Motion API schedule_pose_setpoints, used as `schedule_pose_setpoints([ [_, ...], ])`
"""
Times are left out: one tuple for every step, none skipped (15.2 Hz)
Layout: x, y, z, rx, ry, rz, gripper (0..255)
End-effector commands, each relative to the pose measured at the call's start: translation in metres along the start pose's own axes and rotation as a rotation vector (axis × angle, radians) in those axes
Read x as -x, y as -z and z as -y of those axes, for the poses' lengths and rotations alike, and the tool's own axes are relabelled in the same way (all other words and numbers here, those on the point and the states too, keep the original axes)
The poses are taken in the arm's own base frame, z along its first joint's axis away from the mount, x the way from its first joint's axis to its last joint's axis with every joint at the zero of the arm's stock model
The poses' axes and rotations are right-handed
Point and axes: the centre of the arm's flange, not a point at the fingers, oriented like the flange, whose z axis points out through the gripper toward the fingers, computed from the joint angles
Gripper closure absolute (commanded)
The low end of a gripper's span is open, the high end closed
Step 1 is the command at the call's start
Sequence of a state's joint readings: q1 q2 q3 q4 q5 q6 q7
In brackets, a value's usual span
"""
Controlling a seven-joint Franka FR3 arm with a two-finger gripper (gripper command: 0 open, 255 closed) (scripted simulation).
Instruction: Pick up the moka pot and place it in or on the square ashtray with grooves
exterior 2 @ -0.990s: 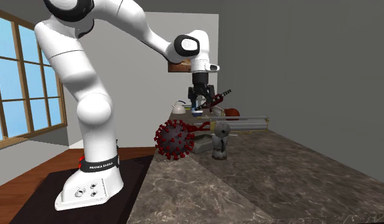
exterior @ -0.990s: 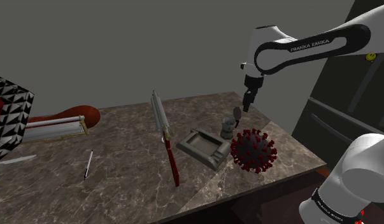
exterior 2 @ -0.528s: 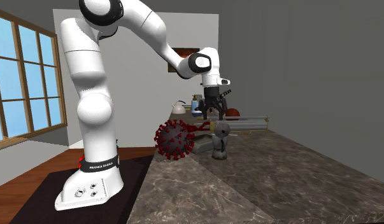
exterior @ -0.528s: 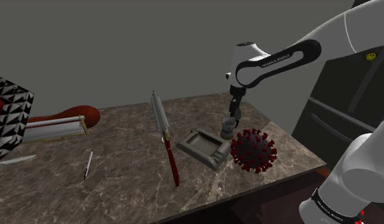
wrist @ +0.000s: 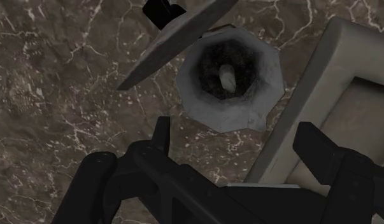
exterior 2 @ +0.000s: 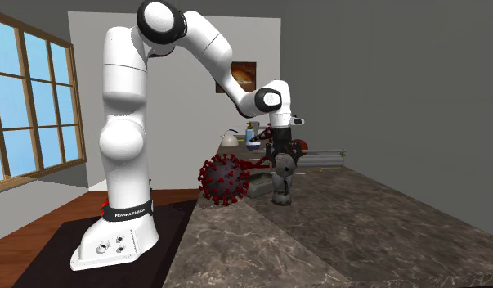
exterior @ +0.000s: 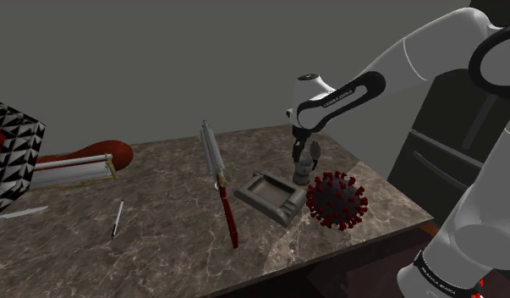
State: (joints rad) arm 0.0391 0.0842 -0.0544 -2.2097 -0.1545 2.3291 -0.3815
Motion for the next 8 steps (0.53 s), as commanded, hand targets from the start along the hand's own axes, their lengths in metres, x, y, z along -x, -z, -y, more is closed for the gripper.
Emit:
schedule_pose_setpoints([
  [-0.002,-0.01,0.0,0.001,0.001,-0.001,0],
  [-0.002,-0.015,0.0,0.001,0.001,-0.001,0],
  [-0.002,-0.021,0.0,0.001,0.001,-0.001,0],
  [-0.002,-0.026,0.0,0.001,0.001,-0.001,0],
  [-0.002,-0.029,0.0,0.001,0.001,-0.001,0],
  [-0.002,-0.029,0.0,0.001,0.001,-0.001,0],
  [-0.002,-0.029,0.0,0.001,0.001,-0.001,0],
  [-0.002,-0.029,0.0,0.001,0.001,-0.001,0],
])
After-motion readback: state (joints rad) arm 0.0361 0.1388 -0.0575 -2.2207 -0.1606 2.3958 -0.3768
